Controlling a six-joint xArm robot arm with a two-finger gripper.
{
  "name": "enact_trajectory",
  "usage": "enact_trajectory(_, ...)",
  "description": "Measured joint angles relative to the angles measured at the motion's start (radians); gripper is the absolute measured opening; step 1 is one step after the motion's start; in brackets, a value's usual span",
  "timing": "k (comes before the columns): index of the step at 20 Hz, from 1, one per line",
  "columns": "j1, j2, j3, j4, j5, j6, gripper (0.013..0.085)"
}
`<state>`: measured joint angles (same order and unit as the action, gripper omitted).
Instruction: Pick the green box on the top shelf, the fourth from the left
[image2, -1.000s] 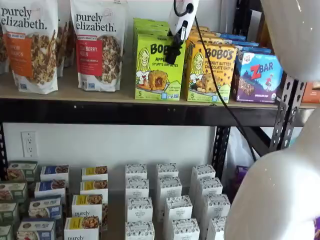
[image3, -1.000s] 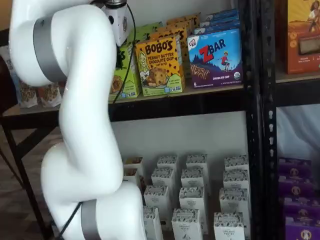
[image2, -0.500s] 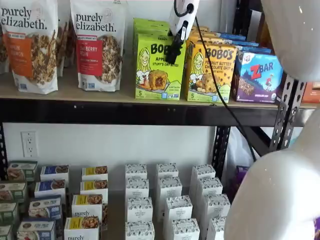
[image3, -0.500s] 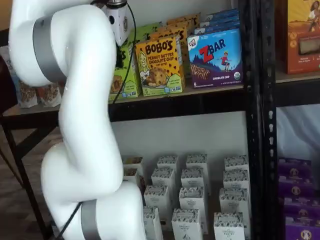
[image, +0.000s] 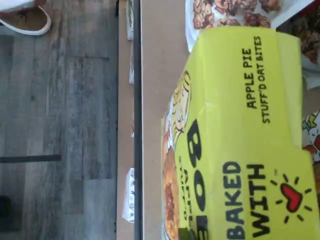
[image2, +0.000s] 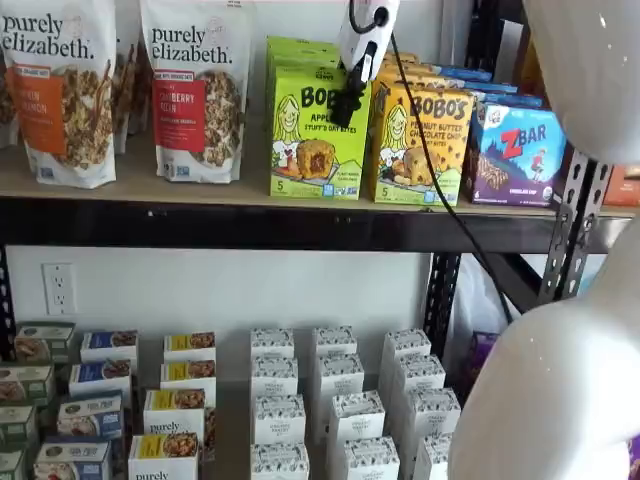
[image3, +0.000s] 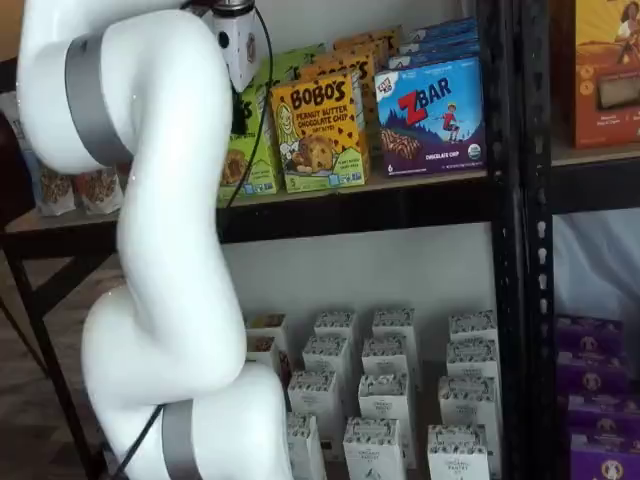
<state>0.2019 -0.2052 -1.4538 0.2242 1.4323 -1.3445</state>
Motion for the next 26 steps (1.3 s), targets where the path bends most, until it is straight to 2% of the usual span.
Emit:
enact_trajectory(7,-0.005,0.008,-0.034,0.028,0.058,0.002,0.033)
enact_trajectory(15,0.003,-0.001,-0.052,0.019,0.094,0.014,0.033)
enact_trajectory(19,-0.003,0.009,-0.086,0.029,0.152,0.015,0.033)
enact_trajectory(26,-0.014,-0.001,-0.097,0.04,0.183,0.011,0.033)
